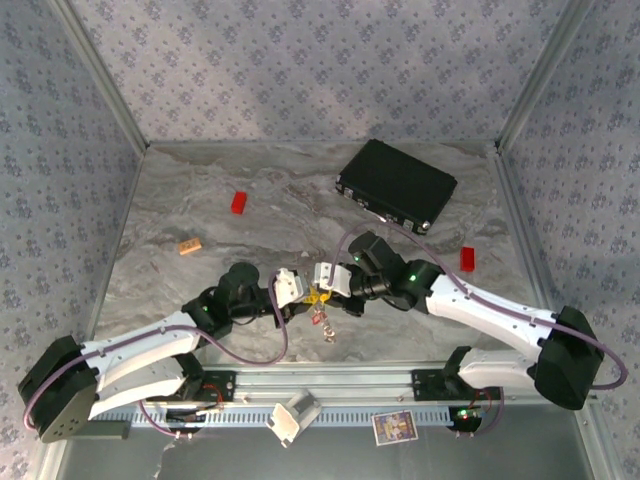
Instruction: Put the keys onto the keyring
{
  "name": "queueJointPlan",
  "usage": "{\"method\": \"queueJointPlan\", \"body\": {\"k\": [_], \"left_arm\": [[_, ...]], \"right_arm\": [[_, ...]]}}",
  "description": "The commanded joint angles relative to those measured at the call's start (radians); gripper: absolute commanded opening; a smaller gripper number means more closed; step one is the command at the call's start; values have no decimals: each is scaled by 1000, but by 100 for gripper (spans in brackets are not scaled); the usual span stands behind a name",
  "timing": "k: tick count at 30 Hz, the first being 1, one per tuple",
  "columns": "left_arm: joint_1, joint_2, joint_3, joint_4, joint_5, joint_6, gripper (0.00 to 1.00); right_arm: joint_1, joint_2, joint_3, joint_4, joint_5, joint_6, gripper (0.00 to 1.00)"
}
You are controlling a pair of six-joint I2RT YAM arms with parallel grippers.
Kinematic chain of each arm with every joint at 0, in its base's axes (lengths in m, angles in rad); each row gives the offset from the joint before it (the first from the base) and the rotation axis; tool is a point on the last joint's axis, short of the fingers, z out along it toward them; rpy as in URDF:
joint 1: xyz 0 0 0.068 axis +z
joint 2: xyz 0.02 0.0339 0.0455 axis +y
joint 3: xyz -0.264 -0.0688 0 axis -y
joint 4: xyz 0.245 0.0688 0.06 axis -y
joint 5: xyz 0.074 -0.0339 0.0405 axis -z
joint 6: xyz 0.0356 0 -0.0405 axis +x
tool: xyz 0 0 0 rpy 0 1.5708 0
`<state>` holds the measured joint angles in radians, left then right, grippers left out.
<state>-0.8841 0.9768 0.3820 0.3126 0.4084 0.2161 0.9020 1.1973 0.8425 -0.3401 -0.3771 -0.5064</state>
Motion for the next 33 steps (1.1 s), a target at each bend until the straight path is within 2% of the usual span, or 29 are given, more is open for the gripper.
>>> {"method": "queueJointPlan", "body": {"k": [1, 2, 4, 5, 9, 15, 23, 26, 33], "left_arm": [[-4, 1, 31, -5, 33, 18, 1], [-5, -3, 27, 1, 33, 15, 0], [-4, -13, 7, 40, 32, -1, 0], [-5, -16, -10, 82, 31, -21, 0], [-5, -13, -54, 208, 29, -76, 0], [-3, -15, -103, 329, 24, -112, 0], [-4, -9, -120, 380, 30, -136, 0], [-4, -10, -130, 412, 30, -145, 0], [-4, -16, -130, 407, 42, -151, 0]], "right_arm": [[1, -20, 29, 1, -24, -9, 0], [-11, -33, 11, 27, -40, 8, 0], [-41, -66, -38, 97, -92, 49, 20], [-56, -81, -68, 146, -124, 75, 27], [-101, -114, -160, 290, -205, 145, 29], [-122, -120, -225, 395, -252, 187, 29], [-127, -87, -250, 460, -273, 210, 28], [-128, -80, -256, 470, -273, 210, 23], [-132, -93, -248, 472, -294, 210, 3]]}}
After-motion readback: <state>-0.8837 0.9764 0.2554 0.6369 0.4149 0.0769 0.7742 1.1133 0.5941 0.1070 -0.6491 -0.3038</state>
